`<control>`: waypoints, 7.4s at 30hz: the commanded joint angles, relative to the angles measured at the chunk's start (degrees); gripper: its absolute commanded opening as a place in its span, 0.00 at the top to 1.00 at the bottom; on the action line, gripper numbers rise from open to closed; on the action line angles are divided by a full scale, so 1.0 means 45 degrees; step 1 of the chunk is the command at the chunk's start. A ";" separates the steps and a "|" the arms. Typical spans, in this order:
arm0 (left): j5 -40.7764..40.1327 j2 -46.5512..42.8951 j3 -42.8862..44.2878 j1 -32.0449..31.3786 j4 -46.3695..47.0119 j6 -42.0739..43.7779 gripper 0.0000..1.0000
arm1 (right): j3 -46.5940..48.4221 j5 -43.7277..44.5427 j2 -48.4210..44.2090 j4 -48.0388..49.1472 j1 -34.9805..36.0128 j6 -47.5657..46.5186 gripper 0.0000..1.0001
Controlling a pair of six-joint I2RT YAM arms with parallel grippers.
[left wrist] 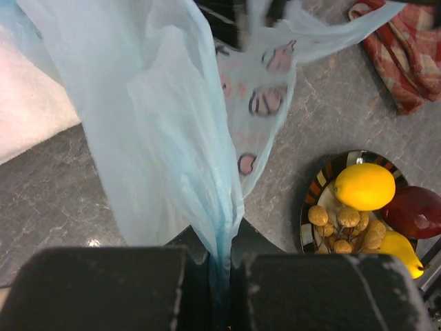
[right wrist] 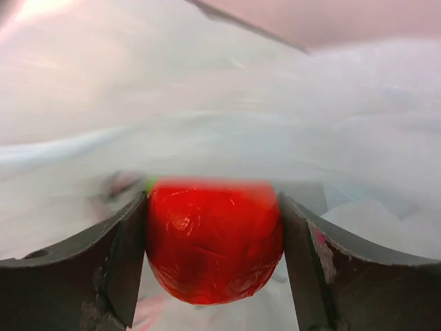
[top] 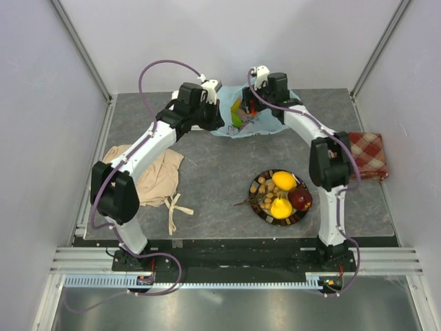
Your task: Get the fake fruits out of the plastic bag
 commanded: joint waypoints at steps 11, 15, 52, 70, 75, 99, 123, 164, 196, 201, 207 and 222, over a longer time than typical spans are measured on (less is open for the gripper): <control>-0.0472 0.0594 0.1119 0.0116 0.0381 0.0405 0.99 | -0.4526 -0.5332 -0.7166 -0.1848 -0.1250 0.0251 0.62; -0.0668 0.0535 0.0884 0.0195 0.0381 0.0561 0.98 | -0.5346 -0.6662 -0.8961 -0.5870 -0.1291 -0.3963 0.61; -0.0337 -0.0461 0.0220 0.0195 0.0733 0.1050 0.98 | -0.6268 -0.5004 -0.9455 -1.2214 -0.0784 -0.9150 0.63; -0.0492 -0.0734 -0.0034 0.0214 0.0752 0.0991 0.98 | -0.5836 -0.3265 -0.5471 -0.8673 0.0838 -0.7252 0.63; -0.0473 -0.0773 -0.0171 0.0214 0.0733 0.0972 0.98 | -0.6266 -0.3246 -0.5606 -0.9063 0.1208 -0.7487 0.63; -0.0434 -0.0754 -0.0112 0.0214 0.0791 0.1030 0.98 | -0.7109 -0.3070 -0.5880 -0.8888 0.1600 -0.6434 0.02; 0.0367 -0.1008 -0.0170 0.0214 0.0693 0.0191 0.99 | -0.0019 -0.3654 -0.4125 -0.6975 0.1014 -0.2704 0.12; 0.0132 -0.3743 -0.3764 0.0273 -0.0986 0.1753 0.98 | -0.2886 -0.3849 -0.3946 -0.5669 -0.1351 -0.3484 0.39; -0.0864 -0.2726 -0.2281 0.0273 -0.0263 0.0561 0.98 | 0.3108 -0.0629 0.2810 -0.3770 0.1952 -0.2429 0.05; -0.0903 -0.2648 -0.2163 0.0273 -0.0166 0.0620 0.98 | 0.2952 -0.0239 0.2636 -0.3693 0.1952 -0.2507 0.25; -0.0923 -0.2648 -0.2202 0.0273 -0.0108 0.0659 0.98 | 0.2855 0.0660 0.2342 -0.4043 0.2048 -0.3580 0.12; -0.0981 -0.2590 -0.2319 0.0273 0.0108 0.0562 0.98 | 0.1352 -0.0332 -0.0444 -0.4572 0.2108 -0.3816 0.48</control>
